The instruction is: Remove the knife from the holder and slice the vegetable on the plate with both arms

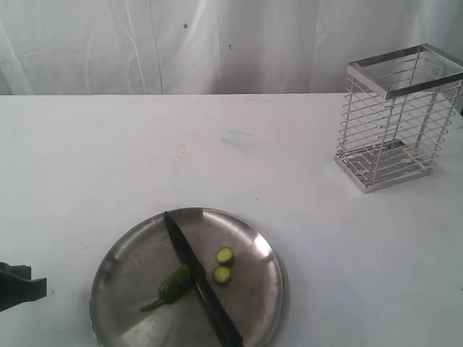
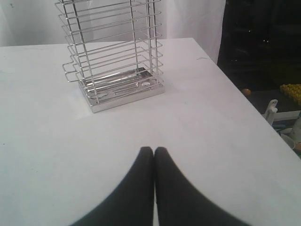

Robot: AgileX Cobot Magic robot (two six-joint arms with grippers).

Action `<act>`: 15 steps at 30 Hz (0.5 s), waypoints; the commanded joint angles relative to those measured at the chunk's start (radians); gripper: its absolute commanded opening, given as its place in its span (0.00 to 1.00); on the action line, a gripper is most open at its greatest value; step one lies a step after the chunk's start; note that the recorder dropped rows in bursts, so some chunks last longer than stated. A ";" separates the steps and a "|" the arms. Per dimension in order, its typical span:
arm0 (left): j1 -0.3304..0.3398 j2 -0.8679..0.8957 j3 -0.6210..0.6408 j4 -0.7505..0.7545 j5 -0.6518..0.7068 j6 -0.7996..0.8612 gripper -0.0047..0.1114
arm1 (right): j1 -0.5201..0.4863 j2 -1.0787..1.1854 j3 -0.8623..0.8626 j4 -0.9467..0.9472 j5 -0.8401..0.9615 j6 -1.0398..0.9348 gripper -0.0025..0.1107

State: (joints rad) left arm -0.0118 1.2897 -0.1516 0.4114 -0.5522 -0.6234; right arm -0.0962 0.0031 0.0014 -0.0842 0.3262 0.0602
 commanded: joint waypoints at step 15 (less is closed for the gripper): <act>0.038 -0.931 0.002 0.032 0.201 0.000 0.04 | -0.004 -0.003 -0.001 0.003 -0.006 -0.008 0.02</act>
State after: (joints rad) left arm 0.0226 0.4094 -0.1516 0.4356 -0.3563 -0.6234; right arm -0.0962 0.0031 0.0014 -0.0842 0.3280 0.0602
